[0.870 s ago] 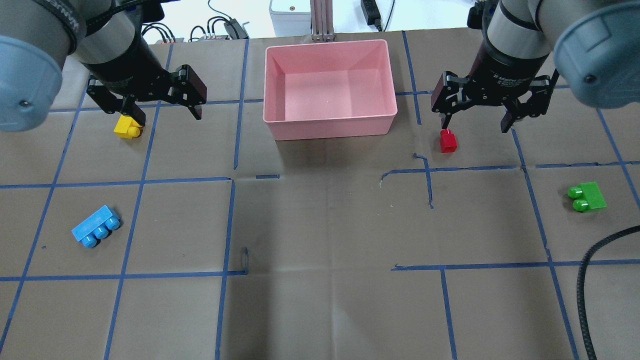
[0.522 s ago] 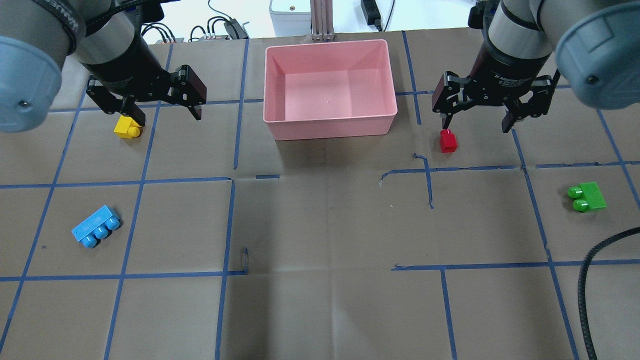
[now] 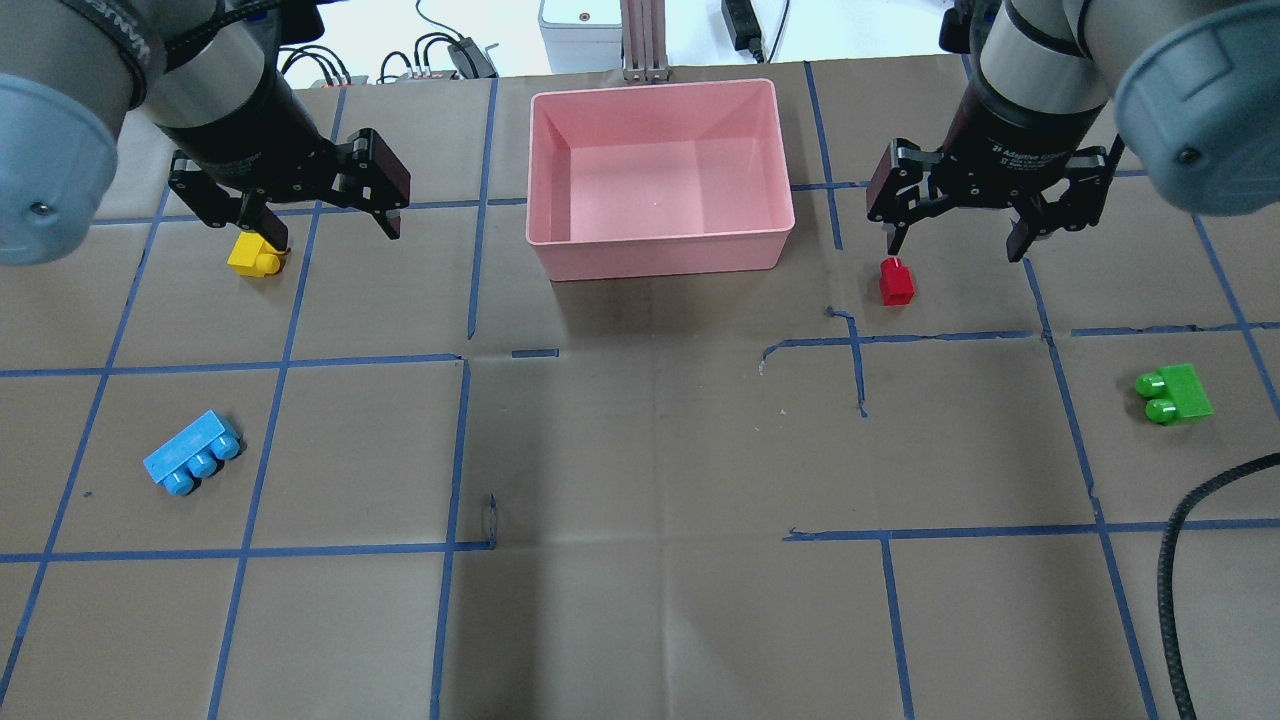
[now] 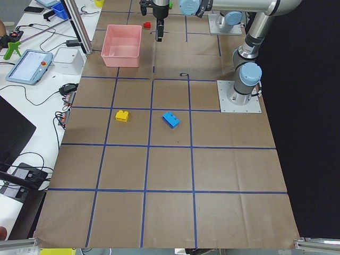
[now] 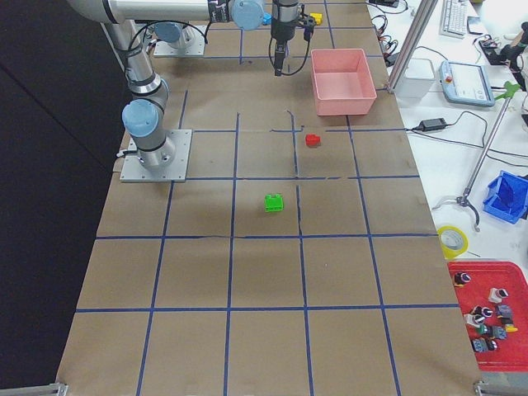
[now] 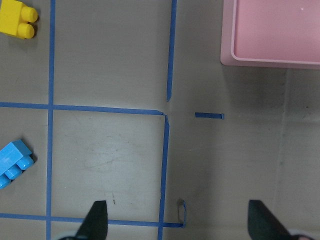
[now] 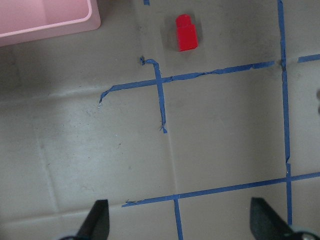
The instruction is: Put all blocks into box
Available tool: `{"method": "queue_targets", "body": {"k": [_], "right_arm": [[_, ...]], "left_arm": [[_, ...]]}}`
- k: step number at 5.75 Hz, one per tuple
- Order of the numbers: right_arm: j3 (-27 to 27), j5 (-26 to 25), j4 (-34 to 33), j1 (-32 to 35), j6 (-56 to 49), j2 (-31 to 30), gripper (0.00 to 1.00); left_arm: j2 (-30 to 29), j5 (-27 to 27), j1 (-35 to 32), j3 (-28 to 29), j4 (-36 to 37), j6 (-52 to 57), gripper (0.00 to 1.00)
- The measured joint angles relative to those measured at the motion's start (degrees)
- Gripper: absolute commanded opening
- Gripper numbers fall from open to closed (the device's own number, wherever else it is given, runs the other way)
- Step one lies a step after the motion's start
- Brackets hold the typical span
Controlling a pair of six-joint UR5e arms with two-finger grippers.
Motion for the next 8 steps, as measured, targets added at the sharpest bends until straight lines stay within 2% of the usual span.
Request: {"method": "queue_targets", "body": {"k": [2,5,6,8], "right_arm": [[0.2,0.2,0.3,-0.1,0.1,0.1,1.0],[0.5,0.0,0.0,-2.4,-4.7,-0.5,1.0],[0.8,-0.1,-0.1,-5.5,-9.0,-1.2,1.0],[3.4,0.1,-0.2,-16.8,-20.7,-3.3,1.0]], "left_arm": [[0.2,-0.1,4.1,-0.2,-0.3,2.8,0.99],[1.7,0.2,21.8,-3.3,-0.8,19.0,0.99],[2.7,0.3,27.3,-4.8,-0.9,25.5,0.99],[5.1,0.3,37.5,-8.8,-0.8,38.7,0.99]]}}
